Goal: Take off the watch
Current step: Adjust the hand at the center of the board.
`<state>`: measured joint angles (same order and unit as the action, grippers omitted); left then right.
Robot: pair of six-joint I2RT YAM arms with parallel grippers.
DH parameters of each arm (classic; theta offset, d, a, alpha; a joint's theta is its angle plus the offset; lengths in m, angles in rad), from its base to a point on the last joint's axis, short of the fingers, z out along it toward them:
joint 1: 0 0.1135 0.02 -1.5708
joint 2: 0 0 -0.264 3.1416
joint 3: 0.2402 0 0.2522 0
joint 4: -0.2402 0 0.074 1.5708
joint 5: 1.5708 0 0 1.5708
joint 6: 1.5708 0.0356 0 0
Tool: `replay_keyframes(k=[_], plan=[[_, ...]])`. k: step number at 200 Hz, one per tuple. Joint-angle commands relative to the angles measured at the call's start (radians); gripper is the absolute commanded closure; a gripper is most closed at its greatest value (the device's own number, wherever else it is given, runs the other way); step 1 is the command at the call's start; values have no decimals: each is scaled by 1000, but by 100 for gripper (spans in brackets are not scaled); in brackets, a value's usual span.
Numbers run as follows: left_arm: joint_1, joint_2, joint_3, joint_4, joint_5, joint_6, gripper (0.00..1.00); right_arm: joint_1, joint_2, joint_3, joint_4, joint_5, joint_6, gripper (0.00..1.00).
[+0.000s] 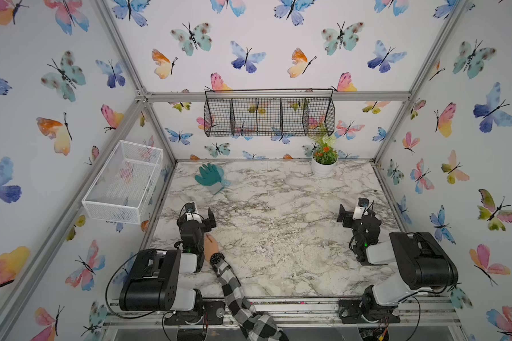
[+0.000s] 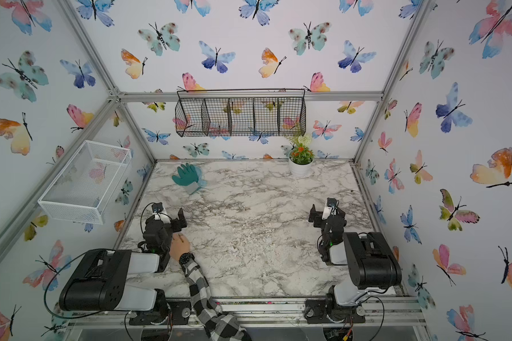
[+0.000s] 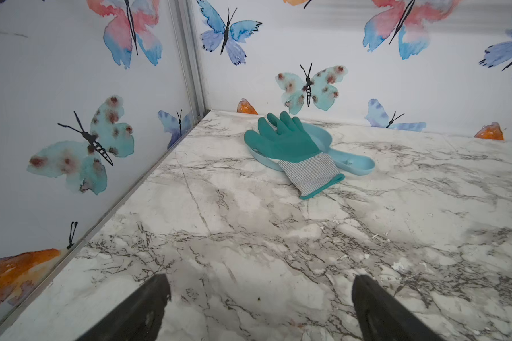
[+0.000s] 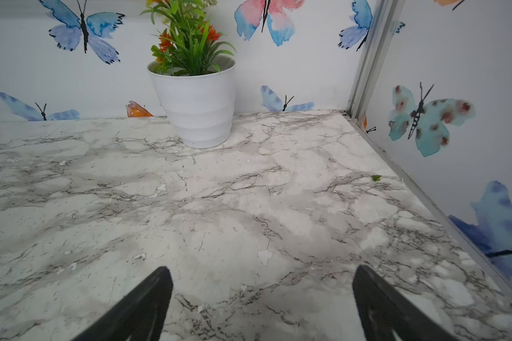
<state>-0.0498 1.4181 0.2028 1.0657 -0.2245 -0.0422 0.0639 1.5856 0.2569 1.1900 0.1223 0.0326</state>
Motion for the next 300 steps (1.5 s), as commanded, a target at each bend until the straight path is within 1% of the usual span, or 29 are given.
replay_keyframes(k=[1, 234, 249, 258, 263, 270, 275, 283, 293, 300], plan=[[-7, -18, -7, 21, -17, -2, 2, -3, -9, -7, 16, -10, 4, 1], [-7, -18, -4, 17, -18, -4, 2, -3, -7, -5, 11, -3, 5, 2], [-7, -17, 0, 11, -16, -2, 2, -2, -13, -9, 17, -6, 6, 2], [-7, -29, -6, 23, -4, 6, 2, -3, -25, -16, 47, 16, 12, 2], [-8, -40, 0, 20, 2, 14, 2, -2, -51, -14, 23, 21, 14, 2], [-11, -65, 20, -8, 0, 28, 2, -2, -100, 4, -70, 45, 22, 2], [-11, -88, 42, -67, -3, 27, 2, -3, -135, 21, -143, 58, 30, 2], [-12, -126, 100, -221, -21, 9, 2, -3, -186, 51, -245, 67, 44, 2], [-10, -165, 184, -416, -50, -44, 2, -3, -224, 83, -330, 73, 55, 2], [-12, -172, 229, -501, -64, -83, 2, -3, -242, 110, -389, 71, 81, 2]])
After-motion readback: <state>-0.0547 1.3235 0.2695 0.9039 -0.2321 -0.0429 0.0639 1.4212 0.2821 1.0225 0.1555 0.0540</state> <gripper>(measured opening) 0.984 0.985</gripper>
